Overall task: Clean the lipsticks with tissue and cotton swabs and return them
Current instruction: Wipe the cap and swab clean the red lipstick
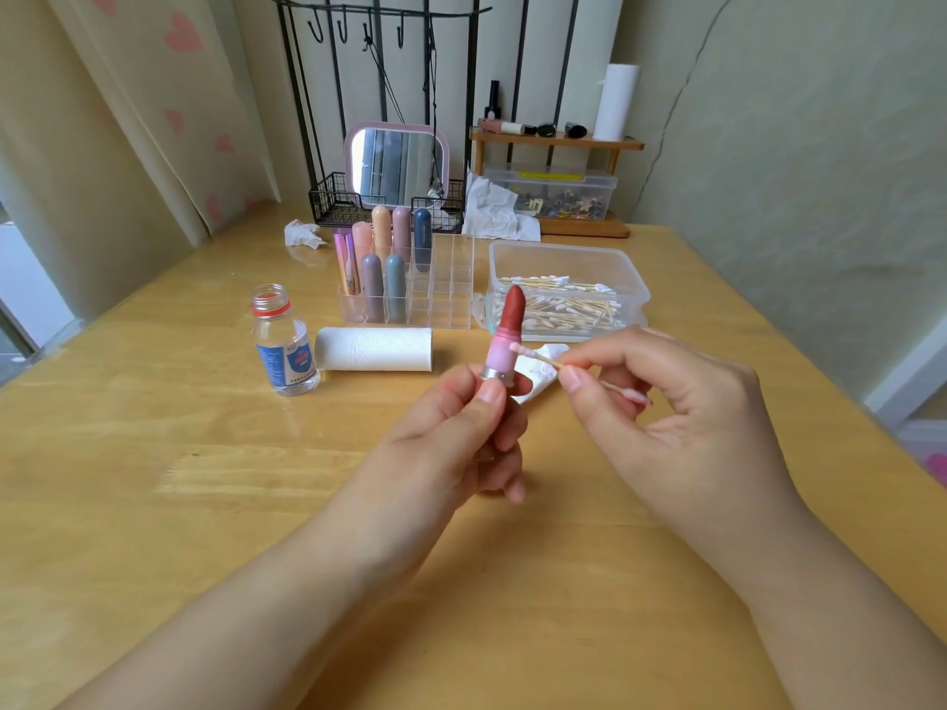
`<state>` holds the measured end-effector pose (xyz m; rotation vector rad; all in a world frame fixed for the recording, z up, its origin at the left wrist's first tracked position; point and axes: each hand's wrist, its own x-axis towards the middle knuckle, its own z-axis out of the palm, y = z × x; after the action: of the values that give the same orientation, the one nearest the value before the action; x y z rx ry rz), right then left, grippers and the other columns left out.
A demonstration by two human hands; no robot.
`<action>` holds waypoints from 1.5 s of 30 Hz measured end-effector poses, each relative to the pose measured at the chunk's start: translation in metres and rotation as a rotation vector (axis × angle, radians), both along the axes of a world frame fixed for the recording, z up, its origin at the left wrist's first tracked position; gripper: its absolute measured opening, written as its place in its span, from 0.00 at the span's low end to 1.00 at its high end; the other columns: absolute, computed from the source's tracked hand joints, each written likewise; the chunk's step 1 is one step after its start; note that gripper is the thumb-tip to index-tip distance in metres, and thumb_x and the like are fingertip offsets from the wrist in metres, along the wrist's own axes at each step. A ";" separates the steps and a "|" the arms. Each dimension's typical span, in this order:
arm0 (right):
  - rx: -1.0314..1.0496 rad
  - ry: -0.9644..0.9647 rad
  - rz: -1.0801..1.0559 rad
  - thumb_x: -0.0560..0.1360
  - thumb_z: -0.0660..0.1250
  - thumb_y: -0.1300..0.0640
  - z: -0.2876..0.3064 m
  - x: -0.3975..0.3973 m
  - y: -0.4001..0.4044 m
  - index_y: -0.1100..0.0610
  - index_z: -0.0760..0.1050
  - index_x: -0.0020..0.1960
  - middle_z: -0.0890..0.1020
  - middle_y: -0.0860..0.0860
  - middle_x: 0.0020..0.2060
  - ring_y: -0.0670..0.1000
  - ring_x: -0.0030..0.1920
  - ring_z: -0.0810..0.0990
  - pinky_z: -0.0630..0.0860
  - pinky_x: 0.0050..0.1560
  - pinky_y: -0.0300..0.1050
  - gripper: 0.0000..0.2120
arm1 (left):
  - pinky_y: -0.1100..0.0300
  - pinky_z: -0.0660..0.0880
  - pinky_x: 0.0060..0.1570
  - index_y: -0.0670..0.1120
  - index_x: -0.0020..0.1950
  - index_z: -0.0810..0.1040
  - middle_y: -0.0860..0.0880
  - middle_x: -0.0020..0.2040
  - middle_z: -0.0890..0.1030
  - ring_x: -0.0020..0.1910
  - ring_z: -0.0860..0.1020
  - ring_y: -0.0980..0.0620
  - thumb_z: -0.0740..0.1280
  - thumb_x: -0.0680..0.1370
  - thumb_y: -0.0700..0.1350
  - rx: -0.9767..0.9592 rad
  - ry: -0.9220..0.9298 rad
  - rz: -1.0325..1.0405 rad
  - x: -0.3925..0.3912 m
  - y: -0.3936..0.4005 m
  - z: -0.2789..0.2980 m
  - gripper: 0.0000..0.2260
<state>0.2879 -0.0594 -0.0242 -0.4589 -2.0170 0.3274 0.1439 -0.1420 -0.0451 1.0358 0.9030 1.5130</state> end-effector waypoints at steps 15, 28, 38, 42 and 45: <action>0.031 -0.001 -0.042 0.70 0.69 0.64 0.003 0.000 -0.004 0.59 0.79 0.38 0.68 0.51 0.24 0.46 0.29 0.67 0.66 0.35 0.34 0.03 | 0.55 0.67 0.39 0.43 0.47 0.69 0.54 0.35 0.71 0.31 0.68 0.54 0.59 0.76 0.50 0.034 0.169 0.123 -0.002 -0.001 -0.002 0.10; -0.010 0.017 -0.040 0.70 0.69 0.63 0.004 -0.001 -0.007 0.58 0.78 0.37 0.67 0.50 0.23 0.46 0.29 0.66 0.64 0.35 0.32 0.04 | 0.53 0.69 0.42 0.41 0.48 0.68 0.47 0.36 0.66 0.31 0.68 0.53 0.61 0.75 0.51 0.023 0.201 0.157 -0.001 -0.001 -0.002 0.13; -0.030 0.025 -0.049 0.69 0.69 0.63 0.005 -0.001 -0.010 0.57 0.77 0.36 0.65 0.46 0.24 0.45 0.28 0.64 0.63 0.32 0.33 0.05 | 0.52 0.70 0.44 0.41 0.49 0.68 0.51 0.33 0.68 0.30 0.69 0.55 0.60 0.75 0.51 0.016 0.222 0.174 0.001 -0.001 -0.001 0.14; -0.024 0.000 -0.026 0.71 0.69 0.61 0.004 -0.005 -0.011 0.56 0.79 0.38 0.66 0.44 0.25 0.44 0.29 0.66 0.65 0.34 0.33 0.04 | 0.50 0.70 0.45 0.39 0.50 0.67 0.52 0.33 0.68 0.30 0.69 0.55 0.61 0.75 0.52 0.019 0.232 0.165 0.002 -0.001 -0.003 0.16; -0.045 0.013 -0.024 0.70 0.69 0.62 0.004 -0.004 -0.011 0.57 0.78 0.37 0.67 0.47 0.24 0.46 0.28 0.66 0.65 0.33 0.33 0.04 | 0.49 0.70 0.45 0.40 0.50 0.68 0.51 0.33 0.68 0.31 0.69 0.55 0.63 0.75 0.53 0.021 0.215 0.159 0.001 -0.001 -0.003 0.16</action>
<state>0.2840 -0.0703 -0.0200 -0.5080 -1.9930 0.3610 0.1449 -0.1432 -0.0485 1.1806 1.1445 1.5647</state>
